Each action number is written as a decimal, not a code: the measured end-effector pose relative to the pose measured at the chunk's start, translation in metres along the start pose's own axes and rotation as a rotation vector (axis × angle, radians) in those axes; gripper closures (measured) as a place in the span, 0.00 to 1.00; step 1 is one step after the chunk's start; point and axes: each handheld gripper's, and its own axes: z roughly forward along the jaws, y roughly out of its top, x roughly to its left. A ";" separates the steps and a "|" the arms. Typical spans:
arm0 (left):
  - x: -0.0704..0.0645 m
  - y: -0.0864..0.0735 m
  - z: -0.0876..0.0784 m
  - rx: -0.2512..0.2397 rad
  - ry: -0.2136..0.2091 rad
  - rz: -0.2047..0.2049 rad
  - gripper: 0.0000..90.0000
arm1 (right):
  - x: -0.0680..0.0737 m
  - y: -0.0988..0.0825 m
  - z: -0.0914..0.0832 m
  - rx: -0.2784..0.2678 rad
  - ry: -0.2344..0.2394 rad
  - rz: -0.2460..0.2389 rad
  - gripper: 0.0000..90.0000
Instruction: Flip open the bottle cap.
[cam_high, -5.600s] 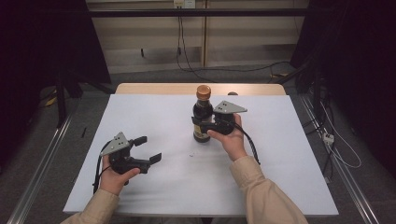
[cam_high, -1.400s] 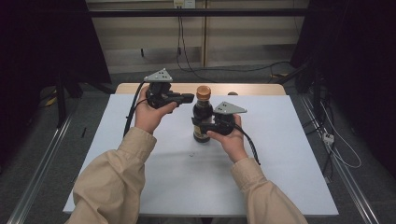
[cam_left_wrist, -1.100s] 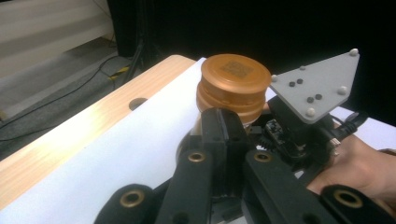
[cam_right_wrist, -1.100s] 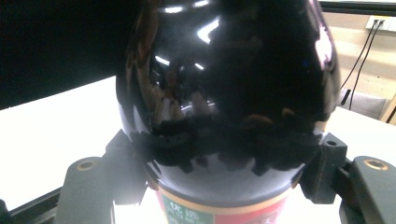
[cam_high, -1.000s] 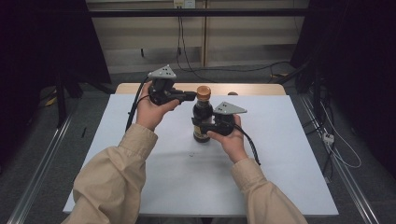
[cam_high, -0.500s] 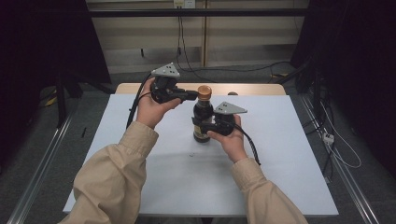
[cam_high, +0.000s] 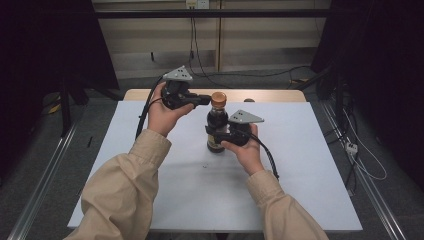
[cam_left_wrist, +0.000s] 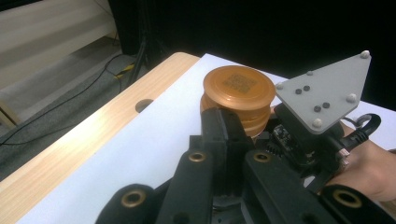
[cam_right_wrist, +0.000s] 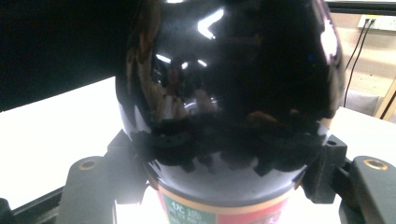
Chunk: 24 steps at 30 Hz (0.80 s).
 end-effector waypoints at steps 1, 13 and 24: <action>0.000 0.000 0.001 -0.012 -0.006 -0.010 1.00 | 0.000 0.000 0.000 0.000 -0.001 0.000 0.34; -0.002 0.011 -0.011 -0.179 -0.033 -0.055 1.00 | 0.001 0.000 0.001 0.004 -0.005 0.011 0.34; -0.015 0.034 -0.022 -0.075 0.000 -0.024 1.00 | 0.014 0.005 0.009 0.041 -0.013 -0.050 0.33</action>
